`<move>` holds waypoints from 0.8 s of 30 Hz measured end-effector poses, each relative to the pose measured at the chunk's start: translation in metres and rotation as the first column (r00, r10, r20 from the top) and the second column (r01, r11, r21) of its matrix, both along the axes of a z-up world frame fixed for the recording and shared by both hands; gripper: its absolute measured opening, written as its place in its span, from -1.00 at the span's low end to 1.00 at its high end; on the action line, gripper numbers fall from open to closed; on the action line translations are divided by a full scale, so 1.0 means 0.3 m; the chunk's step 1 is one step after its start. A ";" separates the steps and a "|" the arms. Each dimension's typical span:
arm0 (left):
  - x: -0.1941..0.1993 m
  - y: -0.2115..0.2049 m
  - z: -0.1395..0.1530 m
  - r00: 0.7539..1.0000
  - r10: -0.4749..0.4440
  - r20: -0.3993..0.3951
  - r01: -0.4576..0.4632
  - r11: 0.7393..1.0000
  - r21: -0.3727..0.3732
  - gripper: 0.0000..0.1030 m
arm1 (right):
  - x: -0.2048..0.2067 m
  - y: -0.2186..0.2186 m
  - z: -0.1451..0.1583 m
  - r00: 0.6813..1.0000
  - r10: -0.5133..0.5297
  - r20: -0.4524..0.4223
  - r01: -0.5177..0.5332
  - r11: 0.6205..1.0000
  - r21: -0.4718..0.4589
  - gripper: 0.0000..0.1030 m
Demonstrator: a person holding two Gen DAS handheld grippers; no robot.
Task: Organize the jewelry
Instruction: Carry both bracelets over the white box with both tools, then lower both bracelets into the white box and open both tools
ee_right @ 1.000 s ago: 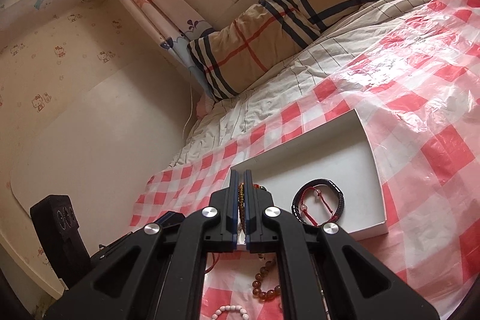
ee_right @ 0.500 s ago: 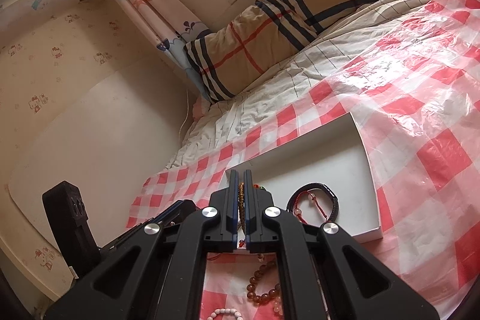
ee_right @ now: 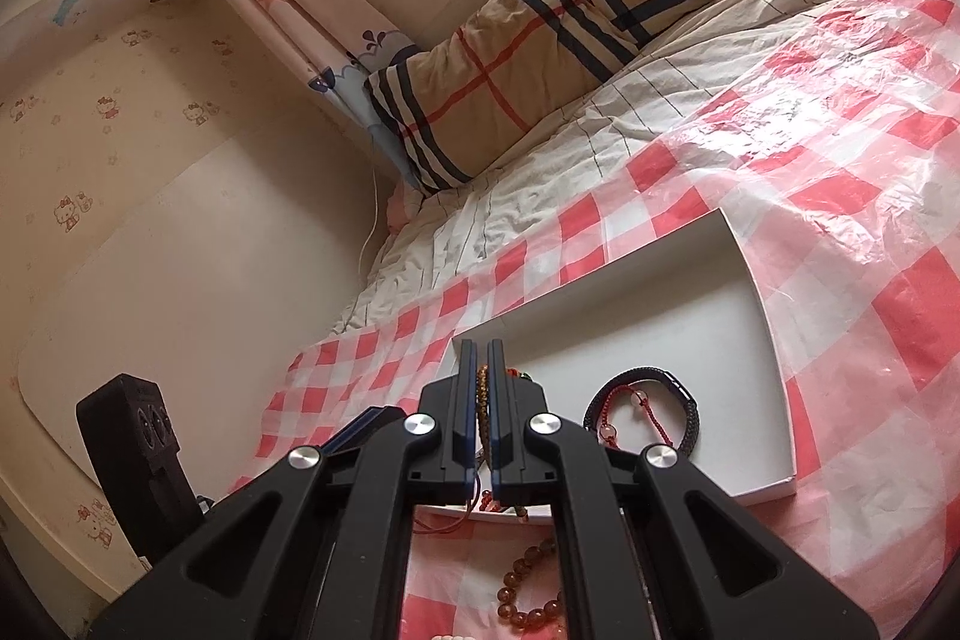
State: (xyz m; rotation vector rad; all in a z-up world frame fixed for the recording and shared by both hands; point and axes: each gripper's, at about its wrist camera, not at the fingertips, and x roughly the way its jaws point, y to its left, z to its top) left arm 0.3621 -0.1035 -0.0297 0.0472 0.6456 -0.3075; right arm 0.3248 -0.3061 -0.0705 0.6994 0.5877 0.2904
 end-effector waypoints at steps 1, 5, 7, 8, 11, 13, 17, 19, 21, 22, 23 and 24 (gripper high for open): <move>0.005 0.001 -0.003 1.000 0.001 -0.004 -0.001 1.000 -0.003 -0.72 | 0.003 0.001 -0.003 1.000 0.003 -0.001 -0.003 1.000 0.002 -0.92; 0.027 0.015 -0.019 1.000 0.012 -0.029 -0.012 1.000 -0.019 -0.72 | 0.019 0.013 -0.005 1.000 0.008 -0.001 -0.008 1.000 -0.006 -0.92; 0.036 0.021 -0.028 0.999 0.018 -0.038 -0.019 0.999 -0.026 -0.72 | 0.023 0.014 -0.009 1.000 0.005 -0.005 -0.005 1.000 -0.005 -0.92; 0.039 0.024 -0.031 0.999 0.020 -0.041 -0.021 0.999 -0.028 -0.72 | 0.027 0.013 -0.013 1.000 0.004 -0.009 -0.004 1.000 -0.003 -0.92; 0.048 0.027 -0.043 0.998 0.021 -0.054 -0.023 0.999 -0.040 -0.72 | 0.039 0.007 -0.033 1.000 -0.002 -0.023 0.002 1.000 0.013 -0.92; 0.051 0.027 -0.048 0.998 0.022 -0.061 -0.025 0.999 -0.046 -0.72 | 0.043 0.005 -0.043 1.000 -0.003 -0.028 0.004 1.000 0.022 -0.92; 0.057 0.024 -0.054 0.998 0.020 -0.064 -0.023 0.998 -0.058 -0.72 | 0.052 0.009 -0.051 1.000 0.005 -0.029 -0.004 0.999 0.045 -0.92; 0.062 0.024 -0.059 0.998 0.017 -0.065 -0.021 0.997 -0.070 -0.71 | 0.064 0.017 -0.061 0.999 0.010 -0.046 -0.008 0.999 0.041 -0.92; 0.079 0.016 -0.081 0.995 0.012 -0.102 -0.017 0.999 -0.051 -0.50 | 0.086 0.037 -0.078 0.990 -0.043 -0.135 0.032 0.996 -0.086 -0.92; 0.087 0.016 -0.096 0.993 0.020 -0.120 -0.025 0.999 -0.034 -0.25 | 0.087 0.032 -0.091 0.985 -0.068 -0.161 0.052 0.993 -0.103 -0.92; 0.090 0.019 -0.105 0.991 0.037 -0.126 -0.040 0.999 -0.020 -0.16 | 0.087 0.020 -0.102 0.981 -0.081 -0.177 0.065 0.994 -0.091 -0.92; 0.091 0.023 -0.107 0.991 0.044 -0.128 -0.047 0.999 -0.018 -0.16 | 0.085 0.007 -0.107 0.978 -0.096 -0.186 0.081 0.993 -0.087 -0.92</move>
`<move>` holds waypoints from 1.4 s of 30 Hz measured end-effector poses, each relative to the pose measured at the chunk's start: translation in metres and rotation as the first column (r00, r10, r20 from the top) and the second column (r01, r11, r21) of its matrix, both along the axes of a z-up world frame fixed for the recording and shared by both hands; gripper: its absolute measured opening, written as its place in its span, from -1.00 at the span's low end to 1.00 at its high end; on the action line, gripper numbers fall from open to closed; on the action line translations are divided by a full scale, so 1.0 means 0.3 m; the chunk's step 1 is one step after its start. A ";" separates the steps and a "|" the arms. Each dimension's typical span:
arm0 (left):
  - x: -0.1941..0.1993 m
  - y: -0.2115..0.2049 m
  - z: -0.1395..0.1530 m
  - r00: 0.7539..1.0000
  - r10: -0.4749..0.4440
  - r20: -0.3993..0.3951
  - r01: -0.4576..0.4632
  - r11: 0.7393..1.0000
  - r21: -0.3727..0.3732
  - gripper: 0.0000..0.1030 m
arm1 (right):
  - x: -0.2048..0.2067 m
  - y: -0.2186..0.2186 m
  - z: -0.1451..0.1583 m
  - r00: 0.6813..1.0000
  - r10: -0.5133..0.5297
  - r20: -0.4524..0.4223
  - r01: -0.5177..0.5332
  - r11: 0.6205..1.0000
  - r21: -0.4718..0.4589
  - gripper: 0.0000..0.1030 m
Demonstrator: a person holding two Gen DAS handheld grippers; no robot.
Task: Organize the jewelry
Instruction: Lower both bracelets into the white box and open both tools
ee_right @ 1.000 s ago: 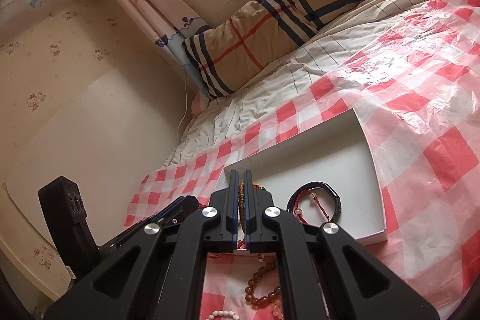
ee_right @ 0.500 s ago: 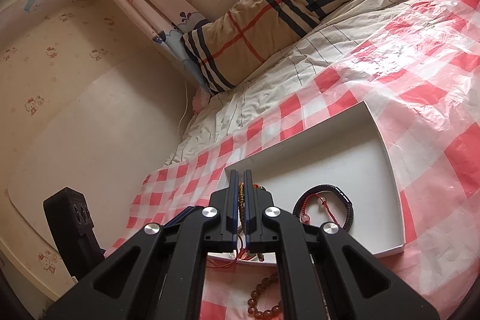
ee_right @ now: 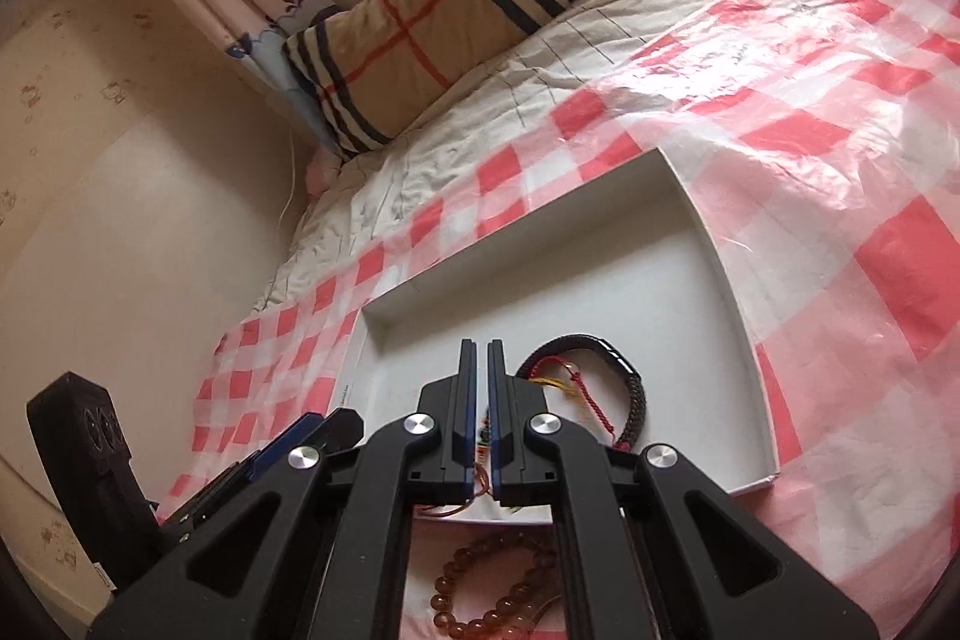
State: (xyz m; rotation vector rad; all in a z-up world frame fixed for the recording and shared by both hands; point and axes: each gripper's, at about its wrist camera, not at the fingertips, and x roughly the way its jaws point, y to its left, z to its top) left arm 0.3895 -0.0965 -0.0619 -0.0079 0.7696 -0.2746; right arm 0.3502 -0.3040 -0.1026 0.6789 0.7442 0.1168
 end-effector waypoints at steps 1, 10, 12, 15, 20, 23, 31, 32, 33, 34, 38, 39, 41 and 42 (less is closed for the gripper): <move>0.001 0.004 0.002 1.000 0.001 -0.003 -0.001 1.000 -0.005 -0.16 | -0.004 -0.013 0.000 1.000 -0.011 0.001 0.011 1.000 0.002 -0.92; 0.002 0.052 0.031 0.999 0.047 0.009 -0.047 0.999 -0.014 0.03 | -0.022 -0.057 0.009 0.999 -0.034 0.004 0.034 0.999 0.032 -0.92; -0.002 0.061 0.038 0.999 0.053 0.013 -0.053 0.998 -0.015 0.09 | -0.025 -0.052 0.012 1.000 -0.029 0.005 0.029 0.999 0.029 -0.83; -0.014 0.073 0.048 0.998 0.057 0.019 -0.057 0.998 -0.019 0.15 | -0.030 -0.049 0.021 0.999 -0.035 0.011 0.035 0.999 0.019 -0.32; -0.031 0.074 0.051 0.999 0.045 0.021 -0.045 0.999 -0.010 0.22 | -0.034 -0.048 0.028 0.999 -0.034 0.014 0.034 0.999 0.011 -0.32; -0.033 0.076 0.052 0.999 0.042 0.020 -0.042 0.999 -0.002 0.27 | -0.032 -0.049 0.027 0.999 -0.034 0.006 0.033 0.999 0.013 -0.32; -0.035 0.101 0.052 0.999 0.052 0.009 -0.052 0.999 0.013 0.36 | -0.035 -0.062 0.024 0.999 -0.048 -0.002 0.048 0.999 0.018 -0.19; -0.033 0.101 0.050 0.999 0.051 0.007 -0.051 0.999 0.014 0.36 | -0.035 -0.062 0.023 0.999 -0.047 -0.004 0.047 0.999 0.019 -0.19; -0.033 0.099 0.049 0.999 0.049 0.005 -0.049 0.999 0.016 0.36 | -0.035 -0.061 0.022 0.999 -0.047 -0.005 0.047 0.999 0.018 -0.19; -0.034 0.096 0.048 0.999 0.045 0.003 -0.045 0.999 0.019 0.37 | -0.035 -0.062 0.021 0.999 -0.046 -0.006 0.046 0.999 0.017 -0.19; -0.036 0.090 0.048 0.999 0.037 0.004 -0.038 0.999 0.028 0.38 | -0.039 -0.063 0.026 0.999 -0.043 -0.008 0.043 0.999 0.013 -0.19; -0.037 0.091 0.048 0.999 0.038 0.004 -0.038 0.999 0.028 0.38 | -0.041 -0.063 0.029 0.999 -0.043 -0.011 0.043 0.999 0.007 -0.19; -0.037 0.090 0.049 0.999 0.036 0.004 -0.036 0.999 0.026 0.39 | -0.056 -0.067 0.039 0.999 -0.043 -0.016 0.043 0.999 -0.010 -0.19; -0.037 0.089 0.049 0.999 0.034 0.005 -0.034 0.999 0.028 0.39 | -0.069 -0.070 0.046 0.999 -0.043 -0.023 0.043 0.999 -0.027 -0.19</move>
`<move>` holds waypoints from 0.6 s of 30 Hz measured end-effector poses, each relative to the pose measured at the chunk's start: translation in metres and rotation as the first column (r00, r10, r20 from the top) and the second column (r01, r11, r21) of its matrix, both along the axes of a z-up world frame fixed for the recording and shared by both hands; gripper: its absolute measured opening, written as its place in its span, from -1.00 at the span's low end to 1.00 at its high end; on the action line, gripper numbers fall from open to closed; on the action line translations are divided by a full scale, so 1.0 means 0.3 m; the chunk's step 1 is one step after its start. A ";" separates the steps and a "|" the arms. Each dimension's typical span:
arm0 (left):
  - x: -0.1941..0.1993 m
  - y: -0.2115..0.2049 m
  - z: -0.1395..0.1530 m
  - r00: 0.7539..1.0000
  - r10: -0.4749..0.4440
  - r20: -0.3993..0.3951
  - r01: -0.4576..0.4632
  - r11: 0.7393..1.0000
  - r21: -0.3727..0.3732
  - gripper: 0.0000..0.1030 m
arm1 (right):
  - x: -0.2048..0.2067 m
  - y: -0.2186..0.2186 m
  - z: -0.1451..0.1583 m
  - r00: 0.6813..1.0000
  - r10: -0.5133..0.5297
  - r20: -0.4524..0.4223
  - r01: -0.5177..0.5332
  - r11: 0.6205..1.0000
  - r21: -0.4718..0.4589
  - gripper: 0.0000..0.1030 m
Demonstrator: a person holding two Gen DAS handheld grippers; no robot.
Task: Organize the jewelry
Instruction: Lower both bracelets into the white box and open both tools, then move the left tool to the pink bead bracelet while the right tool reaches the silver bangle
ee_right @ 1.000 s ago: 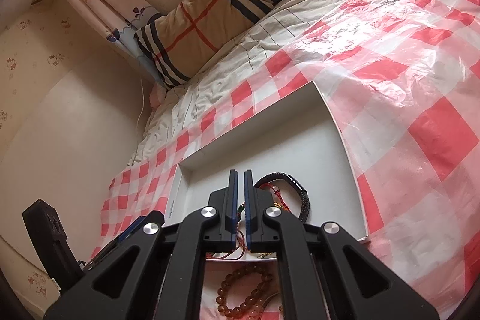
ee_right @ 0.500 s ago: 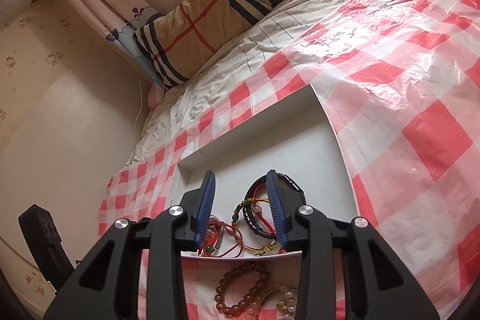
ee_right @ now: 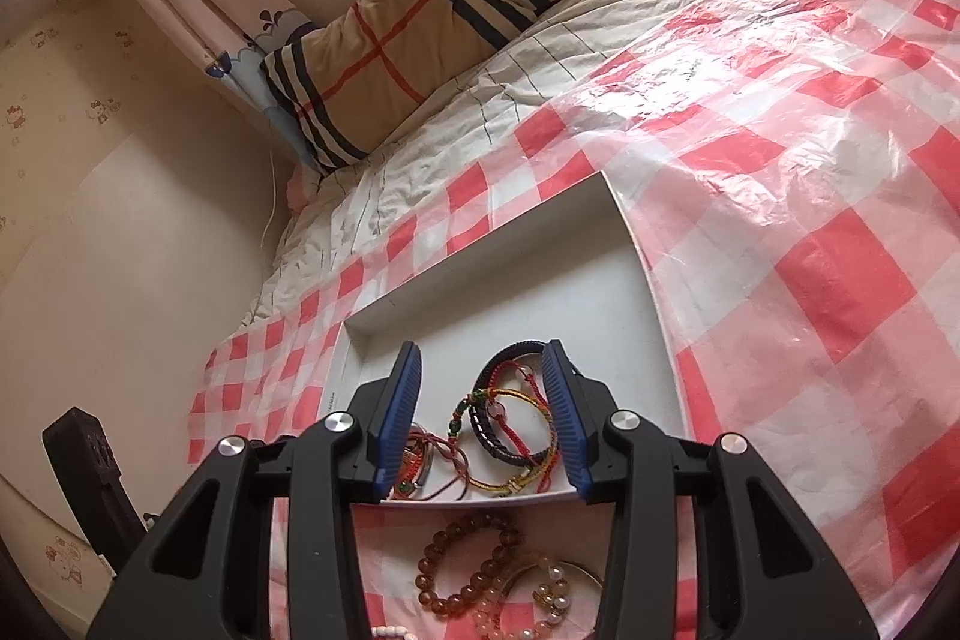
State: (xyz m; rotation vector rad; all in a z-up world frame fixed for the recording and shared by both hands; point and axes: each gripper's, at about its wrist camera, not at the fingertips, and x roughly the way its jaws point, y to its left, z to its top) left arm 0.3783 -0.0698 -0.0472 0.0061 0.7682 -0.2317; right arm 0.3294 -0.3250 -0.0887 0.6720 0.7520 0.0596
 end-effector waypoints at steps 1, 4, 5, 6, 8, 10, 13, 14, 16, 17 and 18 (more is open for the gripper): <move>-0.004 -0.002 0.001 1.000 -0.006 0.002 0.006 1.000 0.004 0.39 | -0.022 -0.004 0.007 1.000 -0.001 -0.008 0.001 1.000 -0.022 -0.19; -0.025 -0.016 -0.002 0.998 -0.061 -0.012 0.061 0.998 0.017 0.40 | -0.077 -0.004 0.009 0.998 0.000 -0.058 -0.007 0.993 -0.118 -0.07; -0.038 -0.026 -0.005 0.996 -0.089 -0.020 0.089 0.996 0.025 0.41 | -0.093 0.002 0.004 0.996 0.003 -0.084 -0.018 0.986 -0.168 -0.07; -0.050 -0.038 -0.009 0.992 -0.120 -0.030 0.121 0.992 0.039 0.41 | -0.103 0.007 -0.006 0.994 0.005 -0.111 -0.028 0.979 -0.200 -0.07; -0.079 -0.066 -0.018 0.983 -0.180 -0.044 0.183 0.980 0.079 0.41 | -0.120 0.027 -0.044 0.982 0.036 -0.186 -0.084 0.963 -0.256 -0.07; -0.108 -0.078 -0.029 0.977 -0.204 -0.054 0.209 0.972 0.104 0.41 | -0.141 0.065 -0.089 0.965 0.064 -0.253 -0.148 0.932 -0.329 -0.07; -0.156 -0.069 -0.048 0.973 -0.219 -0.078 0.227 0.967 0.113 0.43 | -0.160 0.132 -0.145 0.940 0.105 -0.325 -0.241 0.879 -0.412 -0.07; -0.169 -0.060 -0.055 0.973 -0.214 -0.084 0.223 0.968 0.116 0.45 | -0.160 0.159 -0.158 0.934 0.104 -0.341 -0.263 0.846 -0.464 -0.07; -0.193 -0.040 -0.072 0.974 -0.200 -0.101 0.212 0.970 0.120 0.47 | -0.157 0.200 -0.181 0.927 0.094 -0.363 -0.296 0.778 -0.554 -0.07; -0.198 -0.031 -0.079 0.975 -0.195 -0.111 0.208 0.971 0.116 0.47 | -0.160 0.215 -0.190 0.924 0.094 -0.369 -0.309 0.753 -0.581 -0.07; -0.202 -0.022 -0.086 0.974 -0.191 -0.121 0.204 0.973 0.111 0.47 | -0.165 0.226 -0.198 0.920 0.103 -0.377 -0.325 0.737 -0.592 -0.05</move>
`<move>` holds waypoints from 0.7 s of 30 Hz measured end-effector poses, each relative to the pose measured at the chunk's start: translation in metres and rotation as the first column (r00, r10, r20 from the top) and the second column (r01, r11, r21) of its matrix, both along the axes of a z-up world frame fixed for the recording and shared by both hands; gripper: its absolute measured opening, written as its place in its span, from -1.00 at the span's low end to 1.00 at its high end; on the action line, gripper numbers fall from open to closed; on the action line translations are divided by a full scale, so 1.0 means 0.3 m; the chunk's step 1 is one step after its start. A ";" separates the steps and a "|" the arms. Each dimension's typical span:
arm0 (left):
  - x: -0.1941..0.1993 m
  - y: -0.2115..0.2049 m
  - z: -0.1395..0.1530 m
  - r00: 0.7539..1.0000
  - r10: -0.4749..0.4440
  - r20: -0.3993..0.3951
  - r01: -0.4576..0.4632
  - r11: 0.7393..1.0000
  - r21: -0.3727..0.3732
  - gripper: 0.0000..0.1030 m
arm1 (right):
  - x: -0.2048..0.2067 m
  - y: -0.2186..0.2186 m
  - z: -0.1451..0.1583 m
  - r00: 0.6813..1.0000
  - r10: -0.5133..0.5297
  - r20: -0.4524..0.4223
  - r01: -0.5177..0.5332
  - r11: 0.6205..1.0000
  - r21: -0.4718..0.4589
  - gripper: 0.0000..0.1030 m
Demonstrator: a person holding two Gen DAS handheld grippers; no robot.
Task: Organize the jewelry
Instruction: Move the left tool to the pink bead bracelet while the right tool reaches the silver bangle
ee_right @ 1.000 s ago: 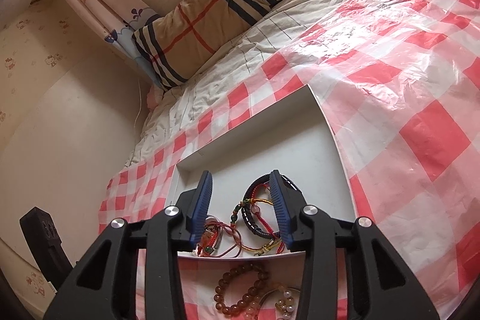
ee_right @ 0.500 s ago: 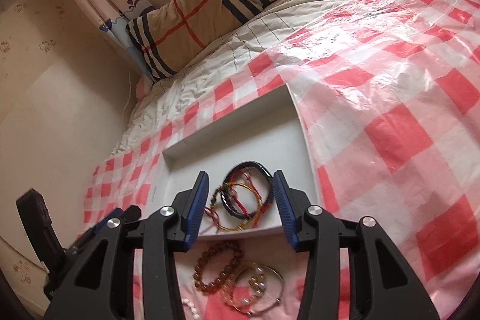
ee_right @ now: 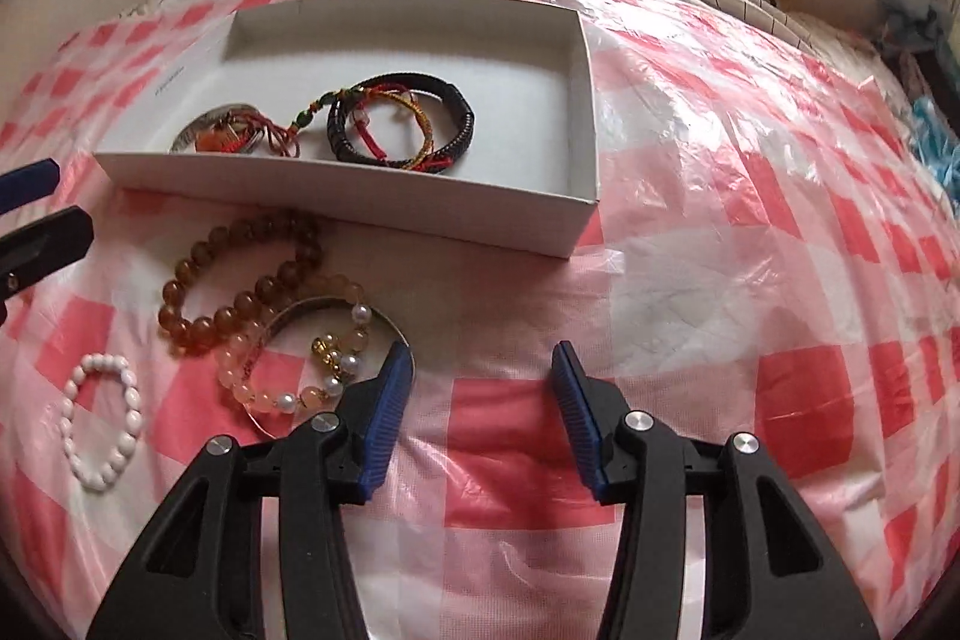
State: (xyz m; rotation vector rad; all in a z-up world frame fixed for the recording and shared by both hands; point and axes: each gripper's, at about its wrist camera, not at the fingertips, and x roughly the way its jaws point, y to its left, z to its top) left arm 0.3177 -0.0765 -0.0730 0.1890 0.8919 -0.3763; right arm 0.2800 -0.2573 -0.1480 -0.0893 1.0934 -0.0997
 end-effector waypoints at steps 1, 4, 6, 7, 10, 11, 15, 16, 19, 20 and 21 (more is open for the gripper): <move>-0.001 0.007 -0.006 1.000 0.002 -0.007 -0.002 1.000 0.001 0.47 | -0.007 0.014 -0.012 0.999 0.029 -0.023 -0.029 1.000 -0.004 -0.05; -0.002 0.017 -0.011 1.000 0.008 -0.011 -0.008 1.000 0.007 0.48 | -0.075 0.067 0.004 0.980 0.194 -0.049 -0.190 0.979 0.075 -0.05; 0.007 0.020 -0.012 1.000 0.008 -0.020 -0.008 1.000 0.000 0.48 | -0.135 0.085 0.011 0.967 0.253 -0.030 -0.249 0.963 0.102 -0.04; 0.007 0.020 -0.013 1.000 0.008 -0.023 -0.008 1.000 -0.002 0.48 | -0.158 0.077 0.008 0.971 0.236 -0.021 -0.233 0.968 0.095 -0.02; 0.005 0.010 -0.017 1.000 -0.002 -0.023 0.002 1.000 0.008 0.48 | -0.174 0.020 0.008 0.986 0.168 -0.007 -0.165 0.976 0.141 0.06; 0.003 0.005 -0.019 1.000 -0.009 -0.026 0.009 1.000 0.009 0.48 | -0.173 0.006 0.005 0.989 0.148 -0.003 -0.146 0.979 0.139 0.06; -0.010 -0.021 -0.019 0.997 -0.069 -0.044 0.068 0.997 -0.026 0.48 | -0.173 0.026 0.000 0.988 0.155 -0.015 -0.153 0.984 0.087 0.08; -0.020 -0.036 -0.017 0.992 -0.112 -0.056 0.108 0.992 -0.059 0.48 | -0.179 0.031 0.001 0.987 0.158 -0.016 -0.156 0.985 0.069 0.11; -0.065 -0.102 -0.024 0.963 -0.253 -0.090 0.238 0.959 -0.152 0.48 | -0.168 0.011 0.015 0.987 0.155 -0.033 -0.151 0.984 0.096 0.13; -0.078 -0.126 -0.033 0.953 -0.283 -0.106 0.263 0.949 -0.175 0.48 | -0.177 0.008 0.017 0.986 0.162 -0.038 -0.157 0.982 0.104 0.13; -0.086 -0.150 -0.046 0.946 -0.300 -0.125 0.274 0.943 -0.189 0.48 | -0.187 0.005 0.019 0.984 0.171 -0.041 -0.166 0.980 0.112 0.13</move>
